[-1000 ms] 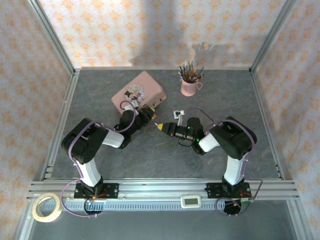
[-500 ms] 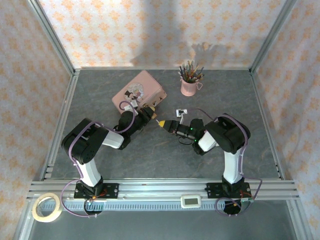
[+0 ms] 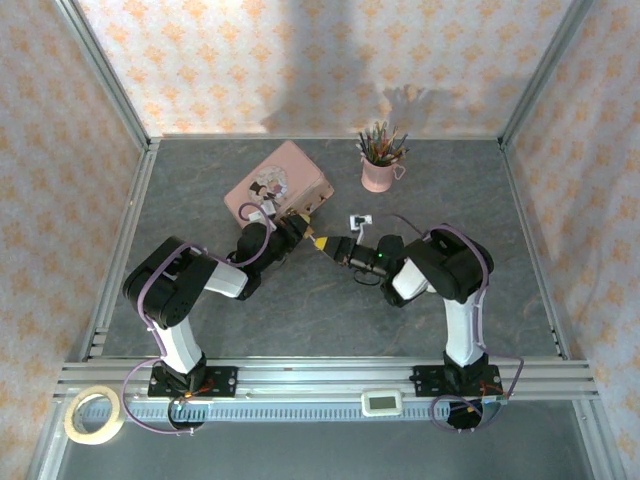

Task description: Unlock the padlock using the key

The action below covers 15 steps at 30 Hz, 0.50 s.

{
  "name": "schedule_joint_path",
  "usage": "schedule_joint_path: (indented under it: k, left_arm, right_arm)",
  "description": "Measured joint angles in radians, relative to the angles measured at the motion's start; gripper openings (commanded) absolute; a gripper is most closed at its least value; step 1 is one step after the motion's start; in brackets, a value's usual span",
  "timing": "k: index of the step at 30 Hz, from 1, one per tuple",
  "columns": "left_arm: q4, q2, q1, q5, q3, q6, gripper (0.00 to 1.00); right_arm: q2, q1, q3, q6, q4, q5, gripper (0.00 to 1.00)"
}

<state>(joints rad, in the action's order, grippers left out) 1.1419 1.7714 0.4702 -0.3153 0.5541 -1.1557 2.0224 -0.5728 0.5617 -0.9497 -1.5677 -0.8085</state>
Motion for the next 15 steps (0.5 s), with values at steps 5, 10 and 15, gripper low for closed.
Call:
schedule_joint_path:
  k: [5, 10, 15]
  left_arm:
    - [0.0, 0.0, 0.008, 0.0, -0.006, 0.0, 0.0]
    - [0.0, 0.0, 0.008, 0.0, -0.007, 0.0, 0.0]
    - [0.008, 0.0, 0.008, 0.001, -0.008, -0.005, 0.0]
  right_arm:
    - [0.018, 0.0, 0.008, -0.001, -0.012, 0.0, 0.0]
    - [0.017, 0.0, -0.013, 0.0, -0.02, 0.0, 0.0]
    - [0.005, 0.0, -0.05, 0.0, -0.019, 0.0, 0.0]
